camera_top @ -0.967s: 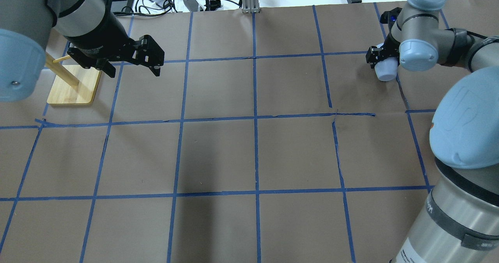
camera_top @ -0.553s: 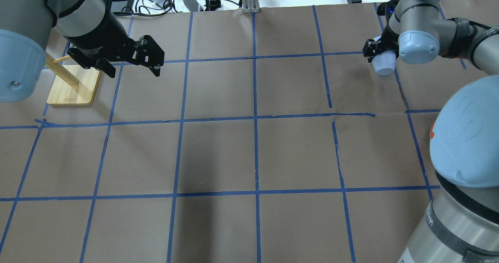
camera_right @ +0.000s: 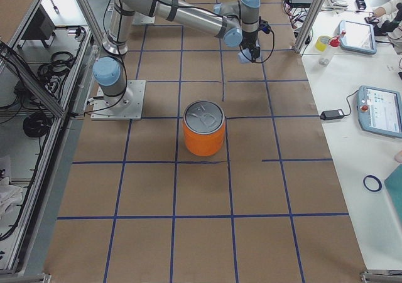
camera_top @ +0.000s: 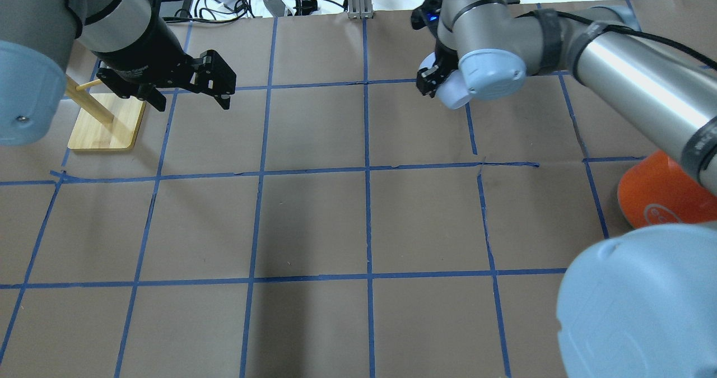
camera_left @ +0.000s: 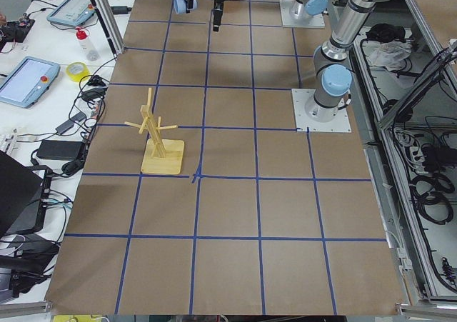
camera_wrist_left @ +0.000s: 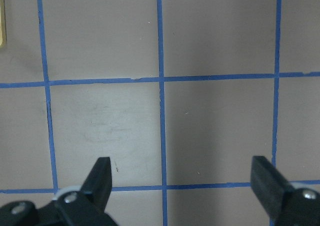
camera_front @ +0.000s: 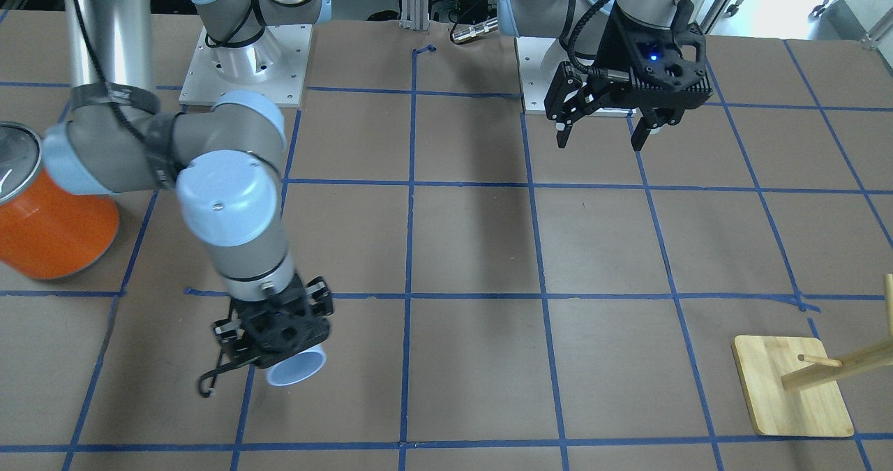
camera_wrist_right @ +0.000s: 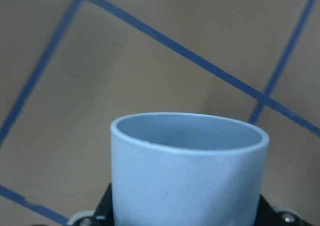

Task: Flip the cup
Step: 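Carry the cup with the right gripper toward the table center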

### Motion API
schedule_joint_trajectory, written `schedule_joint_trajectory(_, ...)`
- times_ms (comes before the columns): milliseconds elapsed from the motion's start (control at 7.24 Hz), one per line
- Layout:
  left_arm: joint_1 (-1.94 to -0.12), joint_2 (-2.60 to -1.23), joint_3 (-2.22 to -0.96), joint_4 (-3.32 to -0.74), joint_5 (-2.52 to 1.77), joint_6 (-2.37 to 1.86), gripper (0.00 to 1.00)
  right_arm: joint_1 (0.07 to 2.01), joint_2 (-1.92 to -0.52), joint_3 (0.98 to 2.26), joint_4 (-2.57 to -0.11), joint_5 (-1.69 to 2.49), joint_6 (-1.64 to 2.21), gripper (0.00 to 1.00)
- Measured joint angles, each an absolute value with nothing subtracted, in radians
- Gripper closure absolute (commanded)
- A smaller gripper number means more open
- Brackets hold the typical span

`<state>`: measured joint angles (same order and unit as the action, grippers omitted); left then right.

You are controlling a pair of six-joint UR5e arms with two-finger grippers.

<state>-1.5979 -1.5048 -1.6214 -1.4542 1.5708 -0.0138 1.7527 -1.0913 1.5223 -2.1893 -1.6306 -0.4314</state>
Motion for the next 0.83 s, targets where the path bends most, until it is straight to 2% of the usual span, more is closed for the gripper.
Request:
schedule_joint_trajectory(415,-1.597,-1.505,-1.621,-1.454,1.57,-0.014,0.0,1.912,-1.044,1.526,-2.302,-1.63,-0.723,1.0)
schedule_joint_trajectory(829,-1.597,-1.505,-1.621,-1.454,1.569,-0.012,0.0,1.982,-0.967,1.527,-2.396,-1.618,-1.059,1.0)
